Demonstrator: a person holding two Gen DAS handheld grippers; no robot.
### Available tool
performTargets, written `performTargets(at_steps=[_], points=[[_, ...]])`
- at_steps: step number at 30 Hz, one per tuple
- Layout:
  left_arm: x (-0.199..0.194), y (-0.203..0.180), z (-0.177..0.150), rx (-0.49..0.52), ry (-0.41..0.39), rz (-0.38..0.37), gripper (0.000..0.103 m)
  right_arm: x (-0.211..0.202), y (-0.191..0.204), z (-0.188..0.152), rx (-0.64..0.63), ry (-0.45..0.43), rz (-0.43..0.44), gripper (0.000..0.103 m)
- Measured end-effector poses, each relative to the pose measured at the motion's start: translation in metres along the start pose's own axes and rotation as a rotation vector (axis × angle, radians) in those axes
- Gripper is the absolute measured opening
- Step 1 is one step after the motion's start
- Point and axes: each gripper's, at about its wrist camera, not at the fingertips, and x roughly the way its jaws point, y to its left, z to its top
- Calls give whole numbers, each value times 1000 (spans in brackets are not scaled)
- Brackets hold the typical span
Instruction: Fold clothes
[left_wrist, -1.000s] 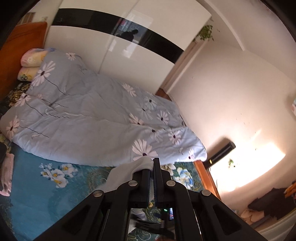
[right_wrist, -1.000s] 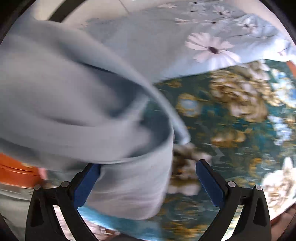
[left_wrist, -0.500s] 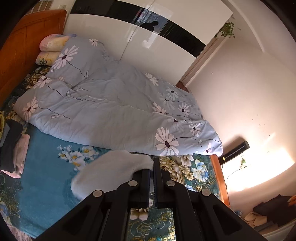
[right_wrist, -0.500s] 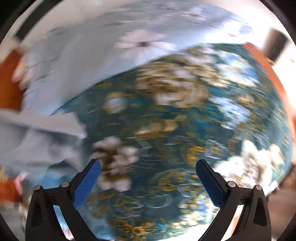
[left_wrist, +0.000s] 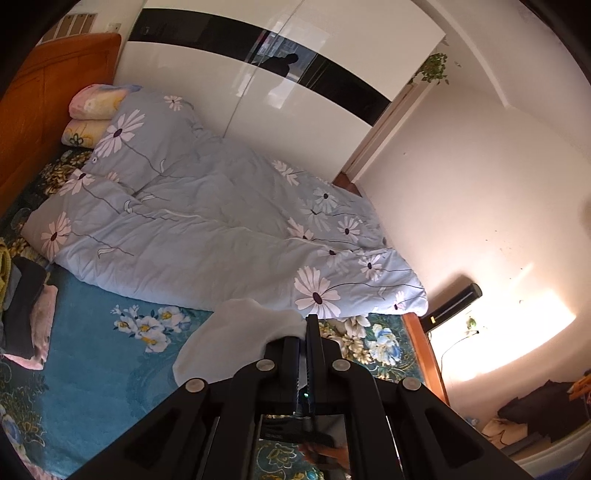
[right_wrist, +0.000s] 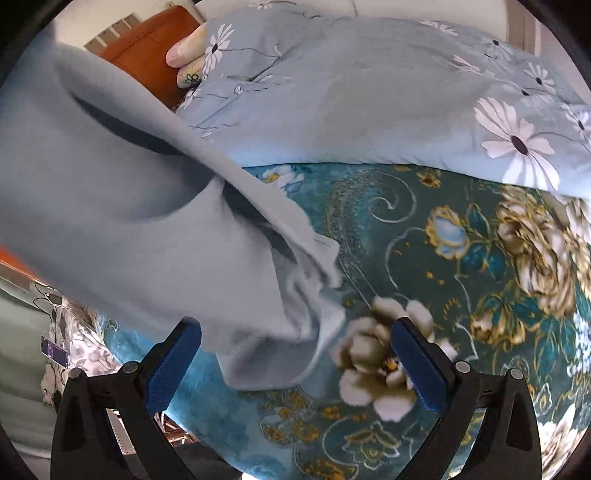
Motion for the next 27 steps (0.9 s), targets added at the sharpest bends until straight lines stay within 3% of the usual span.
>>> performTargets(at_steps=[2, 8, 14, 17, 23, 27], points=[[-5, -2, 1, 12, -6, 0, 3, 8, 6, 7, 2, -1, 2, 103], [-25, 9, -1, -5, -37, -32, 3, -26, -9, 21, 138, -220, -228, 102], [-35, 16, -7, -6, -61, -37, 3, -99, -34, 46, 152, -454, -422, 102], [-36, 33, -11, -62, -70, -22, 3, -141, -38, 56, 155, -560, -513, 102], [-36, 58, -44, -157, -41, -24, 3, -223, -24, 33, 68, -760, -648, 103], [-43, 62, -75, -202, -3, -17, 3, -243, -7, -3, -1, -790, -728, 103]])
